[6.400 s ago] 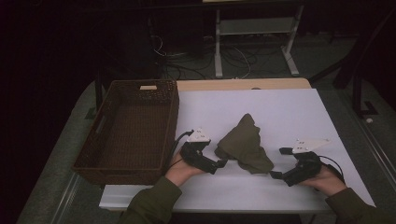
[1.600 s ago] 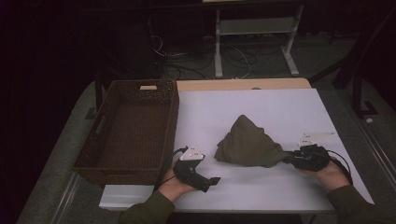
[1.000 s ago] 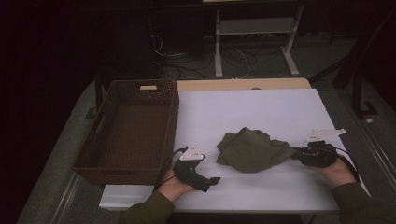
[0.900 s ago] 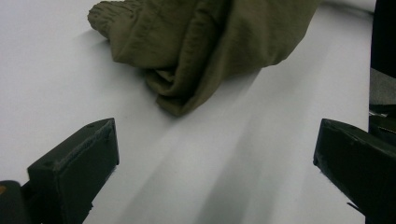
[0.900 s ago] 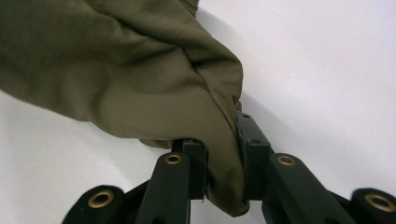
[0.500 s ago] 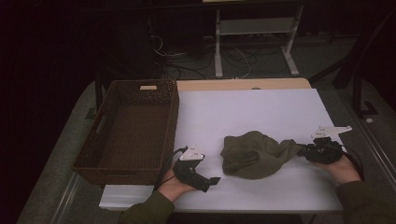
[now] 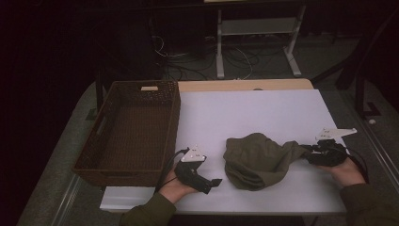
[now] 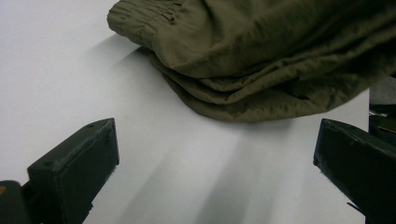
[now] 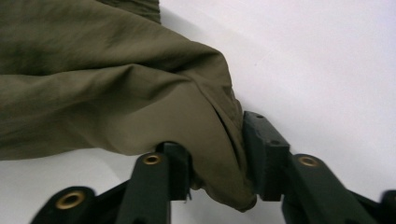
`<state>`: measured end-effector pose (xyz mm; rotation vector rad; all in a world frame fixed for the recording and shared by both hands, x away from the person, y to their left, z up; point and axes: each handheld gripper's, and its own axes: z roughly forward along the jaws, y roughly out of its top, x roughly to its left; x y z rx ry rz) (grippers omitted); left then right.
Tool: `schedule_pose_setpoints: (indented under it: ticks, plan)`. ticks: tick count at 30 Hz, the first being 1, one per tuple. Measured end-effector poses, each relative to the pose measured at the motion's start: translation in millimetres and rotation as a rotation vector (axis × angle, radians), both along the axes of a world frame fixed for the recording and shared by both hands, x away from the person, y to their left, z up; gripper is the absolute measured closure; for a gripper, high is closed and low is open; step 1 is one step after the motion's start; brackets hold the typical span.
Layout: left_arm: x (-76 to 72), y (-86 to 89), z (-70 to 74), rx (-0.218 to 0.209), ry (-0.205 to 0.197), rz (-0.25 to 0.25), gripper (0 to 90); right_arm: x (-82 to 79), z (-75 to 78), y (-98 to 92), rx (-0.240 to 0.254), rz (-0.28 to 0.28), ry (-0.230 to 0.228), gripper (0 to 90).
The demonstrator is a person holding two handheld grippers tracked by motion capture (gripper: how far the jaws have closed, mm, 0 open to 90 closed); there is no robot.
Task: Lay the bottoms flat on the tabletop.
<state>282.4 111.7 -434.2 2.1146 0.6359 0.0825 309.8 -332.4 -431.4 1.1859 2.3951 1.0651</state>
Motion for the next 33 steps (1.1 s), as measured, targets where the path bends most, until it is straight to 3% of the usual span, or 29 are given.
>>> schedule_pose_setpoints:
  ticks: [11, 22, 26, 28, 30, 33]
  plan:
    - [0.5, -0.5, 0.1, -0.005, 0.001, 0.001, 0.0, -21.1, 2.7, -19.0, -0.022, -0.044, -0.009, 52.1]
    - [1.4, -2.0, -0.1, -0.008, 0.001, -0.002, 0.0, -24.8, 4.4, -46.5, -0.041, -0.136, -0.015, 54.1]
    - [1.7, -2.0, 0.0, -0.006, 0.000, -0.005, 0.0, -26.1, 11.2, -55.7, -0.033, -0.183, -0.032, 62.6]
    - [1.9, -2.1, -0.2, -0.006, 0.001, -0.005, 0.0, -27.2, 16.5, -59.9, -0.003, -0.202, -0.044, 67.1]
    - [2.1, -2.3, -0.1, -0.005, 0.002, -0.005, 0.0, -27.9, 22.3, -59.8, 0.044, -0.184, -0.051, 67.4]
    - [2.1, -2.5, -0.1, -0.005, 0.002, -0.005, 0.0, -29.7, 28.6, -48.2, 0.064, -0.135, -0.069, 64.6]
